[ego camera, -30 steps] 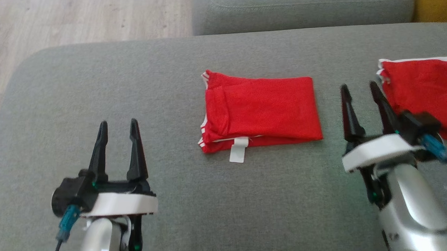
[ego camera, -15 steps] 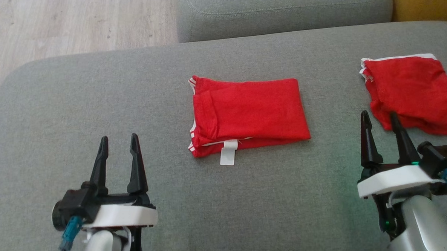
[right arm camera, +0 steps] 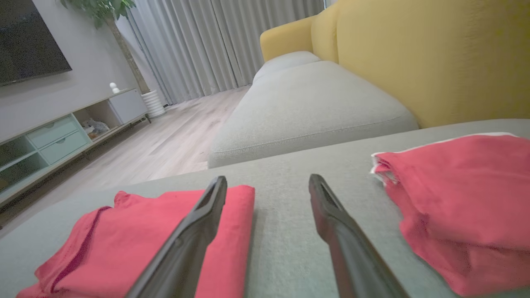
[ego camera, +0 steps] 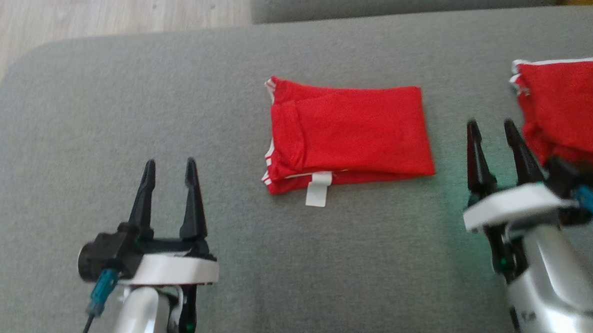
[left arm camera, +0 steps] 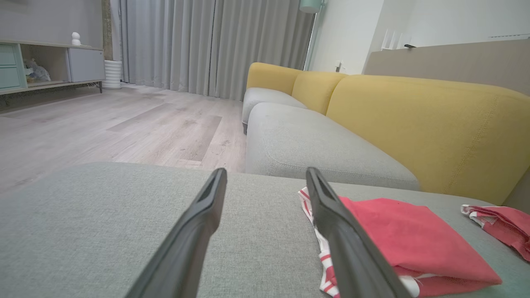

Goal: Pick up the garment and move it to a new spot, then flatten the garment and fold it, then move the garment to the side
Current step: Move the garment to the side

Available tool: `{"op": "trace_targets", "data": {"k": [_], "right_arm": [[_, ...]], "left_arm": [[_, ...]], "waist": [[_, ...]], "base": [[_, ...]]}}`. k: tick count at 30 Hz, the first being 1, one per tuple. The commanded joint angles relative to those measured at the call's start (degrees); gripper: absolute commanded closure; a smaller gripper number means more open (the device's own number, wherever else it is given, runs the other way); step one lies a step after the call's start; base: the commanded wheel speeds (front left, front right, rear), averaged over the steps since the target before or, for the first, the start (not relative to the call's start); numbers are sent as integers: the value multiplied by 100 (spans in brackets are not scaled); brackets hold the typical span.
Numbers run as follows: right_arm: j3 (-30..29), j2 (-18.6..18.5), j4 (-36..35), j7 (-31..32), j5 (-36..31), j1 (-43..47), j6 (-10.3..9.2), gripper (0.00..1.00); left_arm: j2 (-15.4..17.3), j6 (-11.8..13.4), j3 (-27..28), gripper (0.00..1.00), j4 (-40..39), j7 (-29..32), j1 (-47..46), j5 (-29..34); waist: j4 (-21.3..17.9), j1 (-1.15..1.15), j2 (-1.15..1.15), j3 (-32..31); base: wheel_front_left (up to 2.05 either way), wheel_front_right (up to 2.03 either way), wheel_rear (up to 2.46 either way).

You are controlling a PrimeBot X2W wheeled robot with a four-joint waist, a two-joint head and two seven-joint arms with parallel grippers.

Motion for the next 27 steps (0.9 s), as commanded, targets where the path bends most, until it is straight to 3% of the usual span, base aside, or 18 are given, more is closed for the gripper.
{"op": "trace_targets", "data": {"k": [1,7,17,18,19,27], "right_arm": [[196,14,-101,25,24,-395,-4,0],[385,14,852,482,217,-1159,-4,0],[638,14,2454,826,128,-1844,-4,0],[733,14,2542,817,124,-1878,-4,56],[836,14,2606,772,76,-1905,-4,100],[650,14,2811,206,-757,-2128,-4,100]], "left_arm": [[51,-31,120,0,-192,-29,-301,19],[51,-60,-167,0,-90,-29,-648,-32],[51,17,-416,0,-70,-29,-802,-221],[51,19,-422,0,-66,-29,-794,-229],[51,23,-421,0,-63,-29,-781,-229],[51,-1,-506,0,-94,-29,-644,-48]], "waist": [[144,0,0,183],[491,0,0,552],[787,0,0,656],[795,0,0,636],[793,0,0,612],[478,0,0,300]], "base": [[0,0,0],[0,0,0],[0,0,0],[0,0,0],[0,0,0],[0,0,0]]}}
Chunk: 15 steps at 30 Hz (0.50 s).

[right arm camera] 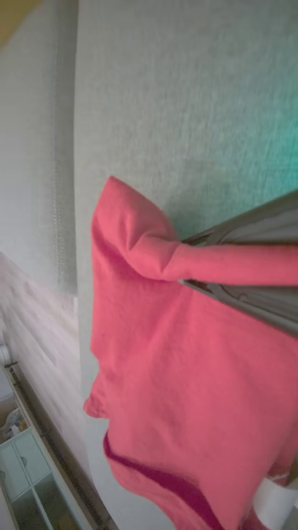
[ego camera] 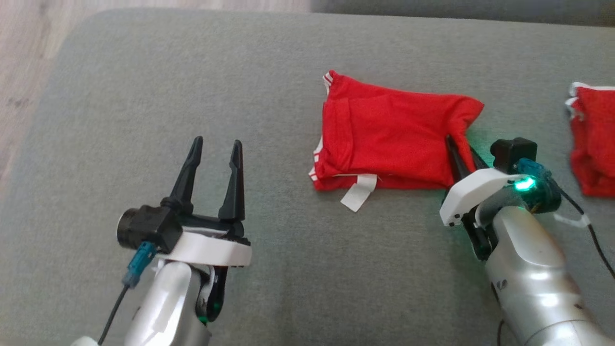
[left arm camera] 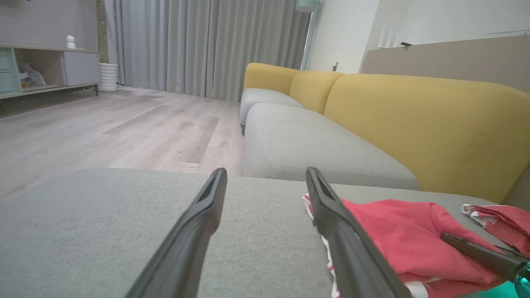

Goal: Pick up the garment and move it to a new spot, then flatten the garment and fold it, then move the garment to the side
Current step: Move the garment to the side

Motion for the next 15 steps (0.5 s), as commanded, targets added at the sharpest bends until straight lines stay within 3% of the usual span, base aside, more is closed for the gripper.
{"op": "trace_targets", "data": {"k": [1,7,15], "right_arm": [[47,65,-164,-109,-133,-192,-4,100],[15,-154,-603,-149,-792,-200,-4,100],[62,-1233,-1644,420,-1011,-298,-4,100]], "left_arm": [[52,2,123,0,-204,-29,-39,47],[52,56,-1,0,-324,-29,45,-24],[52,92,29,0,-434,-29,-5,18]], "waist": [[-168,0,0,-142],[-627,0,0,-366],[-1111,0,0,-151]], "base": [[0,0,0],[0,0,0],[0,0,0]]}}
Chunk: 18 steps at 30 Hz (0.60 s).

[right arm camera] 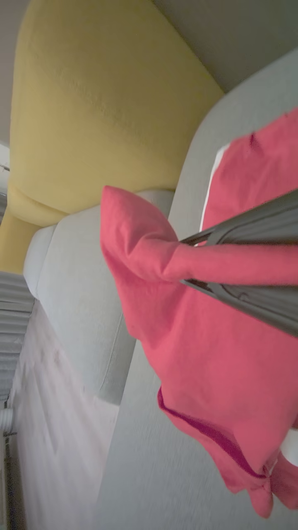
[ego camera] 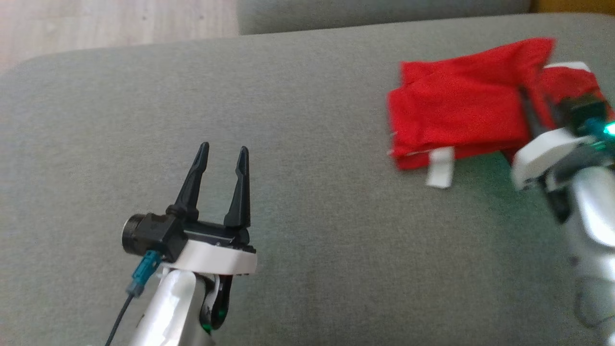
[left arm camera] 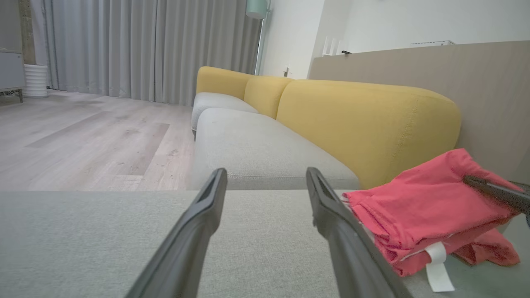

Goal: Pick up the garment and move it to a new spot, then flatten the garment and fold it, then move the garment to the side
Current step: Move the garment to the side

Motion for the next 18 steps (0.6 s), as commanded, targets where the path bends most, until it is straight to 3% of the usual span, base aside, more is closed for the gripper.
{"op": "trace_targets", "data": {"k": [1,3,4,12,18], "right_arm": [[101,-69,-224,10,-38,-279,-4,100],[149,-545,-478,310,-3,-341,-4,100],[149,-545,-478,310,-3,-341,-4,100],[28,-1631,-736,967,-88,-397,-4,100],[-66,-1961,-600,1183,-163,-358,-4,100]], "left_arm": [[49,18,181,0,-192,-29,-188,35],[49,-13,188,0,-184,-29,-256,59],[49,-13,188,0,-184,-29,-256,59],[49,-102,228,0,-169,-29,-428,108],[49,-148,294,0,-151,-29,-485,129]], "waist": [[-102,1,0,109],[-177,1,0,242],[-177,1,0,242],[-148,1,0,524],[-36,1,0,632]], "base": [[0,0,0],[0,0,0],[0,0,0],[0,0,0],[0,0,0]]}}
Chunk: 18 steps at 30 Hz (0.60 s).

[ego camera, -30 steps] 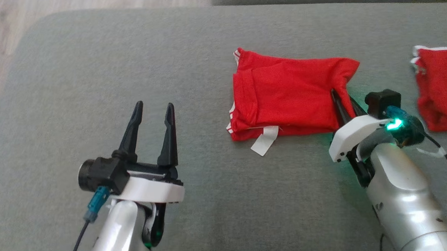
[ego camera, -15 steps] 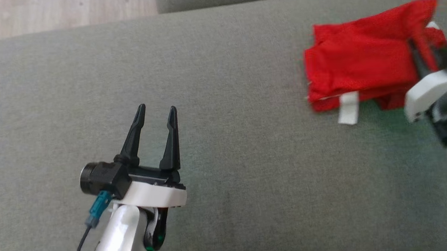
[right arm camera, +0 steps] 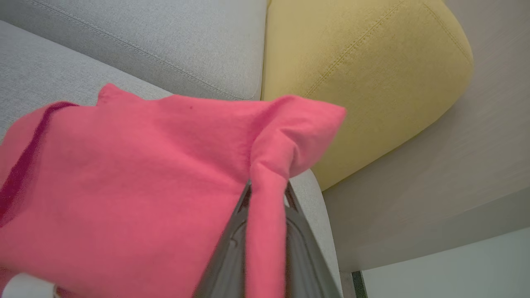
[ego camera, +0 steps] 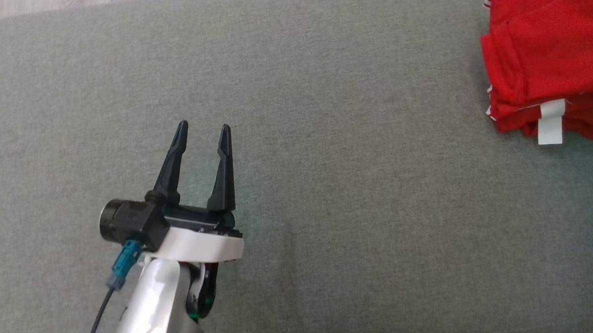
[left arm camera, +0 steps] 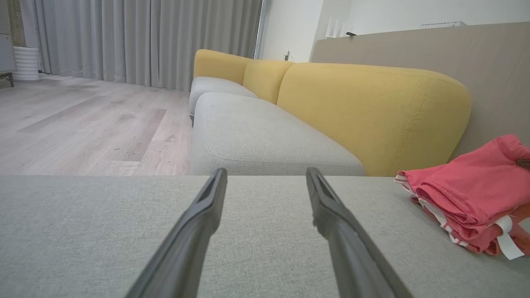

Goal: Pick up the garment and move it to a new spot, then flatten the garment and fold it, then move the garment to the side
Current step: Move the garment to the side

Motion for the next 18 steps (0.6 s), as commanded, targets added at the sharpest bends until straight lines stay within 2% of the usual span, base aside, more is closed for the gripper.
{"op": "trace_targets", "data": {"k": [1,2,3,4,11,18], "right_arm": [[-35,-215,-121,21,-33,-91,-4,100],[-87,-218,-111,24,-65,-80,-4,100],[-155,-209,-107,39,-107,-59,-4,5],[-231,-191,-107,50,-141,-41,-4,0],[-674,81,-359,11,-349,26,-4,0],[-880,763,-1071,-189,-344,150,-4,0]], "left_arm": [[50,-29,207,0,-156,-29,-219,50],[50,-34,212,0,-152,-29,-221,50],[50,-40,219,0,-147,-29,-220,51],[50,-44,225,0,-142,-29,-217,50],[50,-56,318,0,-110,-29,-182,49],[50,-30,432,0,-114,-29,-105,38]], "waist": [[43,-1,0,32],[59,-1,0,40],[72,-1,0,45],[86,-1,0,47],[125,-1,0,-38],[93,-1,0,-363]], "base": [[0,0,0],[0,0,0],[0,0,0],[0,0,0],[0,0,0],[0,0,0]]}}
